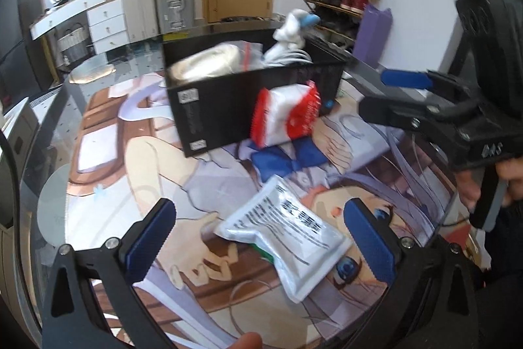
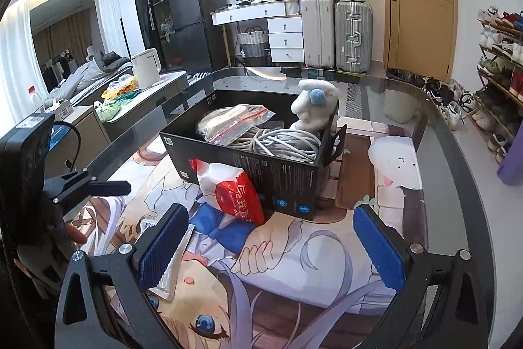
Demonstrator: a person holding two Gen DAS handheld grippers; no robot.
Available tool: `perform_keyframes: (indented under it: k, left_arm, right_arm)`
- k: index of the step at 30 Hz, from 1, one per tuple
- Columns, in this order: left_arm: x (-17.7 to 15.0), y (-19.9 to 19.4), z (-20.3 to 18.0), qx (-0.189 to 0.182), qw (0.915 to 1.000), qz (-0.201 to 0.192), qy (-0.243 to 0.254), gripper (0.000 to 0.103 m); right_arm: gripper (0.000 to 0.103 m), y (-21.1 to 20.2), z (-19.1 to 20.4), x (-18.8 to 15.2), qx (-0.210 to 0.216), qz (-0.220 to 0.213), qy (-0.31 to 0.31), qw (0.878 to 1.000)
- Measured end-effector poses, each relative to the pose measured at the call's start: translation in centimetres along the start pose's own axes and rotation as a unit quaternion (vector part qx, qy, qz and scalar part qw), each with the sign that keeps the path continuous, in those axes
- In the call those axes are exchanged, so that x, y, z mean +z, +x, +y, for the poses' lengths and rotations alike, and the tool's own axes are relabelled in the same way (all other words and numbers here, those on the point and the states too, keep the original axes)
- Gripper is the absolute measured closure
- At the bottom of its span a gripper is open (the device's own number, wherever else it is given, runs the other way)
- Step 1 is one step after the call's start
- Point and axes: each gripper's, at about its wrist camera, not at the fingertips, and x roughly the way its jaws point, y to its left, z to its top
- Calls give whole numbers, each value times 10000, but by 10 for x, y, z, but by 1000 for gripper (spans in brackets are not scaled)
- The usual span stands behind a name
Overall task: Organize soft objects
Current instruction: 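Move both open tools back toward the snack bag and medicine packet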
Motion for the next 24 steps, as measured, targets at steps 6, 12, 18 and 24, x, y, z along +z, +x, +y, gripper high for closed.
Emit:
perform_keyframes:
  k: [6,12,18,24]
  left_arm:
    - [-4,-1,-5,-232,9991,157,308,0]
    - [-7,7,-9,-346,9983,320,344,0]
    - [-13,14,-15,-337,9969,505,498,0]
    - [-14,22,-16,-114,9969,531,573,0]
  right_arm:
    - [1,-1,1,0,13,-12,-45,10000]
    - [1,4,3,-3,29,64,-60,10000]
    - [1,6,5,-4,35,106,-109,9999]
    - [1,13,5,-6,55,191,-105,9997]
